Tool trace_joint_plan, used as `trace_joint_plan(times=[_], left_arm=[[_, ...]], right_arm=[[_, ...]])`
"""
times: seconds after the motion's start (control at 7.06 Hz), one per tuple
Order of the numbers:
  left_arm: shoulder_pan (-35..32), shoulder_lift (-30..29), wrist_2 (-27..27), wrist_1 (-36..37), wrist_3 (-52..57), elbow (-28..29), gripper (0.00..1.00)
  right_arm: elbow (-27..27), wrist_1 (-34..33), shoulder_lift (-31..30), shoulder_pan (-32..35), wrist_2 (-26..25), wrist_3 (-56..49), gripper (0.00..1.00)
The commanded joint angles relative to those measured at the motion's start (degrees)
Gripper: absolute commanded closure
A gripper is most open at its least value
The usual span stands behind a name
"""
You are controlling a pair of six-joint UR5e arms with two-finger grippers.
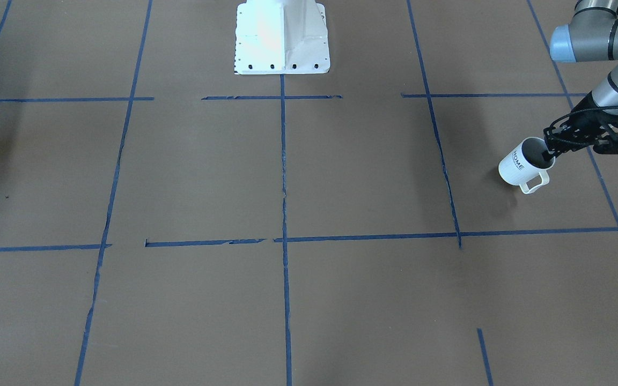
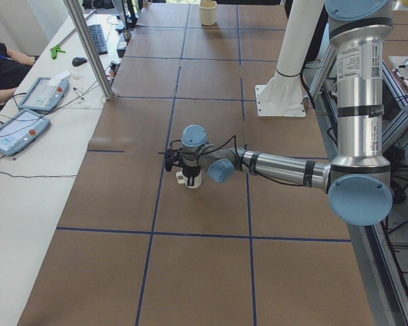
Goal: Left arm hands cup to right arm to dump lemon
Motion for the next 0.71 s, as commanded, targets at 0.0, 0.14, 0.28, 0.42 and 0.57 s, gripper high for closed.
trace_joint_plan(times=[0.0,0.14,0.28,0.42,0.57], left_arm=[[-0.70,-2.60,-0.02,6.73,-0.53,-2.95,1.00],[-1.14,-6.71,-0.02,14.09,-2.45,-4.97,1.00],[-0.79,-12.24,-0.10,19.91,-8.91,-6.56,1.00],[0.00,-18.04,-0.98,24.23,-13.50,-6.58,1.00],[1.83,-23.49,-3.86,29.58,-14.06,-6.05,1.00]], right_arm=[[-0.14,4.65,-0.02,-0.37,0.26,0.04,0.00],[-0.23,8.52,-0.02,-0.98,0.61,0.21,0.00],[-0.92,13.52,1.46,-2.73,0.88,0.04,0.15],[-3.19,21.75,3.74,-5.45,0.88,0.04,0.13],[-5.39,27.92,6.98,-10.95,0.70,0.04,0.00]])
